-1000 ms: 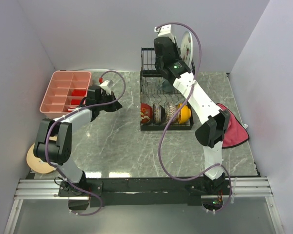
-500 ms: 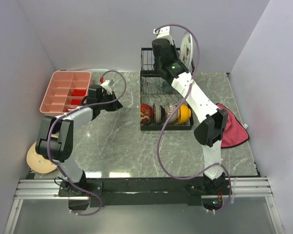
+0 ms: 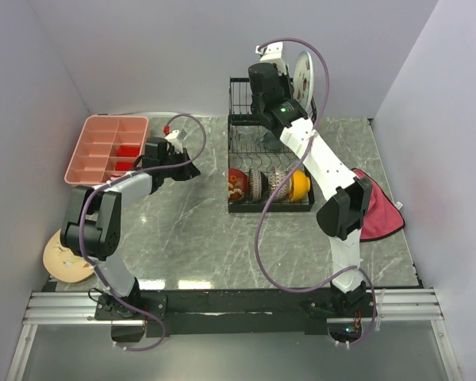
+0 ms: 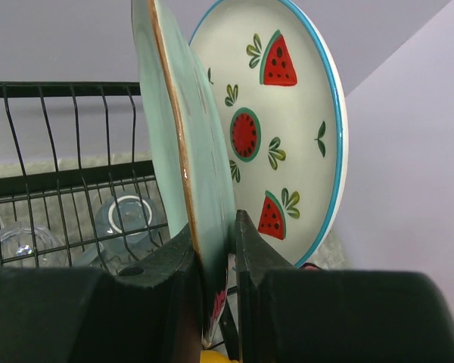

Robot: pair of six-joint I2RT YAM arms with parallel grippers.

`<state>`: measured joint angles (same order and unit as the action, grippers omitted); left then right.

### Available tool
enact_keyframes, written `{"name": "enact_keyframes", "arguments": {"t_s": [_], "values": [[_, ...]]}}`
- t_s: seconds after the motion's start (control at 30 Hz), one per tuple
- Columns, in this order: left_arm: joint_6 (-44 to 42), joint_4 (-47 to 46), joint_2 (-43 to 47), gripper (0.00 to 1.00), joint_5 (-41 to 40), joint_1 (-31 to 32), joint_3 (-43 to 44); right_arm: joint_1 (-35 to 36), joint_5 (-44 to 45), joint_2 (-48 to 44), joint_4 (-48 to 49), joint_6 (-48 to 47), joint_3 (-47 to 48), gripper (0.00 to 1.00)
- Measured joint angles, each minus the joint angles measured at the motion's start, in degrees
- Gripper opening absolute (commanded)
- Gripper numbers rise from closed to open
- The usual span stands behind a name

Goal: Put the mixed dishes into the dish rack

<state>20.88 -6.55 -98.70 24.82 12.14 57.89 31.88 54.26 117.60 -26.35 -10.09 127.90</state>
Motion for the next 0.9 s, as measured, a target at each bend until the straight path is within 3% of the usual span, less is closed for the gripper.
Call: {"name": "enact_keyframes", "arguments": {"t_s": [0.17, 0.27, 0.37, 0.47, 0.5, 0.6, 0.9], "values": [[0.0, 0.1, -0.6, 0.02, 0.4, 0.0, 0.4, 0.0, 0.1, -0.1, 0.1, 0.0, -0.1, 0.0], [0.0, 0.1, -0.6, 0.12, 0.5, 0.0, 0.4, 0.0, 0.0, -0.1, 0.2, -0.1, -0.1, 0.02], [-0.2, 0.4, -0.6, 0.27, 0.7, 0.0, 0.4, 0.0, 0.0, 0.2, 0.6, -0.8, -0.1, 0.12], [-0.5, 1.6, -0.6, 0.33, 0.9, 0.0, 0.7, 0.0, -0.3, 0.5, 1.2, -1.8, 0.0, 0.37], [-0.7, 1.9, -0.6, 0.34, 0.9, 0.0, 0.9, 0.0, -0.7, 0.5, 1.3, -1.7, 0.0, 0.53], [-1.7, 2.9, -0.5, 0.37, 0.9, 0.0, 1.5, 0.0, -1.6, 0.4, 2.1, -1.2, 0.0, 0.66], [-5.6, 11.1, 3.6, 0.4, 0.7, -0.2, 5.9, 0.9, -5.2, -4.5, -1.6, 4.3, -0.1, 0.73]]}}
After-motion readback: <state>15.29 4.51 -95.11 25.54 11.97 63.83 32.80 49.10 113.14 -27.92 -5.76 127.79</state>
